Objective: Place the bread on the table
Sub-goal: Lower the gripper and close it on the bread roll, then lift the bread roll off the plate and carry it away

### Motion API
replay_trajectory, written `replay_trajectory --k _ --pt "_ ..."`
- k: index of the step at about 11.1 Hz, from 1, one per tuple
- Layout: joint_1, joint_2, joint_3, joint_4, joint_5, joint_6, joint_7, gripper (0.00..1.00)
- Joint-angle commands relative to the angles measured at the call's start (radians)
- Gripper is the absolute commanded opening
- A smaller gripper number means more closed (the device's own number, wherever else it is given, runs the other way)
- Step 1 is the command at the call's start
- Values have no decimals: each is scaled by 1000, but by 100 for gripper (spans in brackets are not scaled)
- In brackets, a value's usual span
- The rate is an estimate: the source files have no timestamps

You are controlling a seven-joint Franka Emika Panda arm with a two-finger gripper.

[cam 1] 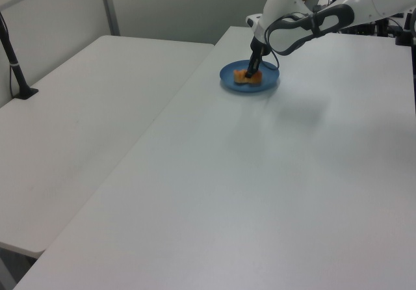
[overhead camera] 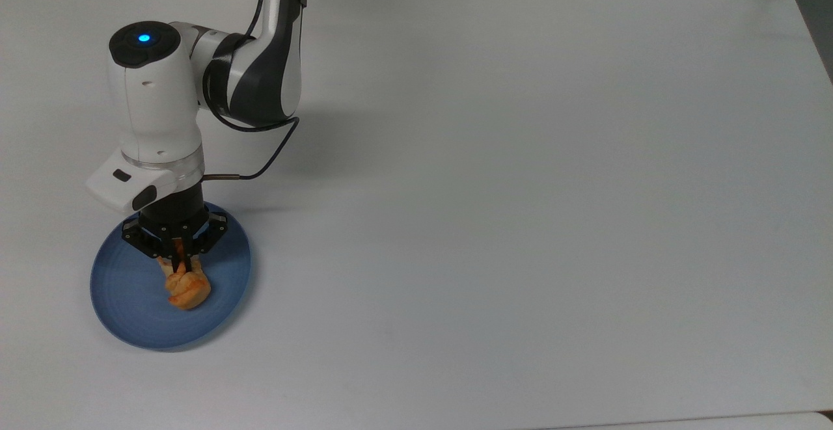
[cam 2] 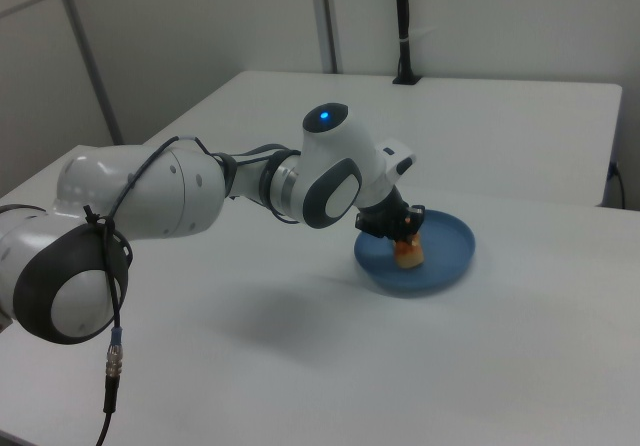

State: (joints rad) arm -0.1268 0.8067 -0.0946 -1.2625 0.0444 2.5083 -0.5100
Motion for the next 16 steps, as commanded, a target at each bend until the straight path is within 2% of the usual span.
replay_trajectory --k 1,4,6,9,13,16 --pt "6 5 -8 -3 -18 21 -7 0" --pt "6 -75 -7 -40 -15 11 -5 0" --pt "7 -173 -7 -101 -5 -25 14 0" --pt "19 -328 -7 -126 -8 -262 91 0" --pt "39 -561 -4 -268 -14 -463 214 0" --pt "71 -696 -2 -329 -14 -669 254 0"
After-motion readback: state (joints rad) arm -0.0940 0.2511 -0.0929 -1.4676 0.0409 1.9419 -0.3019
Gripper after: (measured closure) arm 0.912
